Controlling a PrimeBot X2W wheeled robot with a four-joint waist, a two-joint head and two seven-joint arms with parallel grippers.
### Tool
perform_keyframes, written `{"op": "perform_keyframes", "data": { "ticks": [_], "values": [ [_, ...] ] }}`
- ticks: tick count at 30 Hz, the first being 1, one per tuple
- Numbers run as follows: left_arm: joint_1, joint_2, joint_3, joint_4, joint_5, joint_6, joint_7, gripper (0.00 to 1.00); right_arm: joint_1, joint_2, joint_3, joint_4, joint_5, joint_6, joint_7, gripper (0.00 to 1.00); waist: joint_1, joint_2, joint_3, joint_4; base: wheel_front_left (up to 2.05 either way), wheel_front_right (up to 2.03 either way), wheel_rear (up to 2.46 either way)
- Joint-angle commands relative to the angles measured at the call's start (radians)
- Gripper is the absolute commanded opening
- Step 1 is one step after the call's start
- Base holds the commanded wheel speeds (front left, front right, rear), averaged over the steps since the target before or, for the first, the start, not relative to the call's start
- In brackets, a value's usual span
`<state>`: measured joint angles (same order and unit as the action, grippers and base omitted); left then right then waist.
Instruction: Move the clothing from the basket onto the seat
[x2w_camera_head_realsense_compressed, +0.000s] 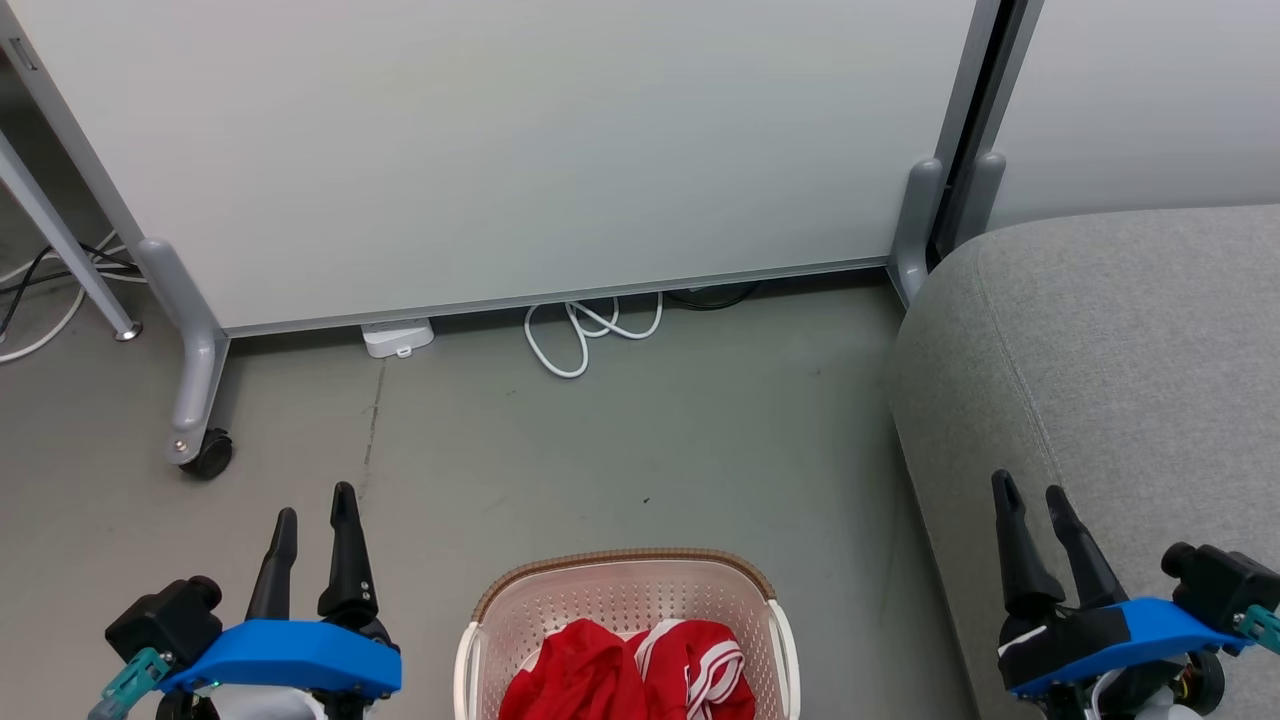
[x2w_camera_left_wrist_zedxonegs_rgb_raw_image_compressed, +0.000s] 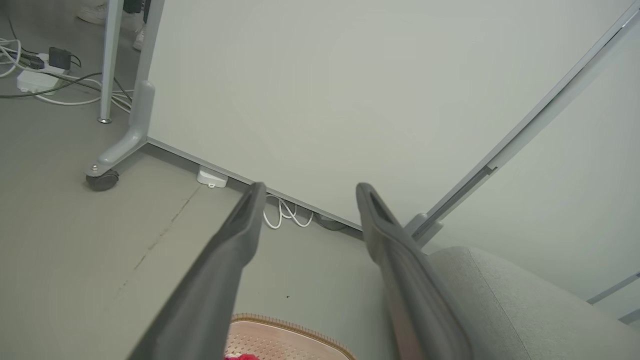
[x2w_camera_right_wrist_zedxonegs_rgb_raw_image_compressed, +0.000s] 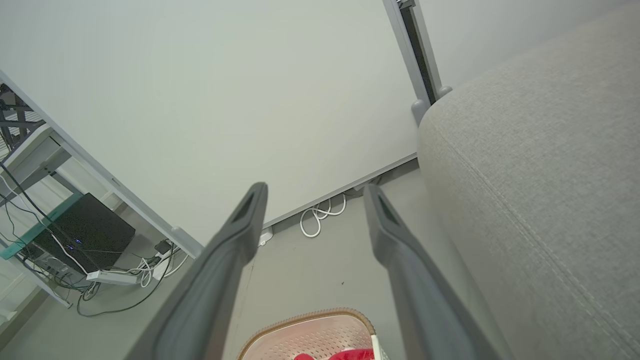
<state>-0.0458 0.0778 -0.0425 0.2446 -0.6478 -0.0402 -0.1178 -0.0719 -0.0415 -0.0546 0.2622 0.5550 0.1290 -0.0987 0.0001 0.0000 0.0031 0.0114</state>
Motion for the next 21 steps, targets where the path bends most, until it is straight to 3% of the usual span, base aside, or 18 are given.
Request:
{"op": "perform_keyframes", "data": {
  "ticks": [1,21],
  "values": [
    [-0.008,0.008,-0.002,-0.005,0.027,0.004,-0.011,1.00,-0.020,-0.007,0.003,-0.011,-0.032,0.002,-0.009,1.00,-0.0001,0.0000,0.000,0.000,0.00,0.00,0.00],
    [-0.015,0.005,-0.016,0.005,0.217,0.002,-0.063,1.00,-0.015,-0.009,0.013,-0.008,-0.252,0.002,-0.057,1.00,-0.0001,0.0000,-0.002,0.005,0.00,0.00,0.00]
  ]
}}
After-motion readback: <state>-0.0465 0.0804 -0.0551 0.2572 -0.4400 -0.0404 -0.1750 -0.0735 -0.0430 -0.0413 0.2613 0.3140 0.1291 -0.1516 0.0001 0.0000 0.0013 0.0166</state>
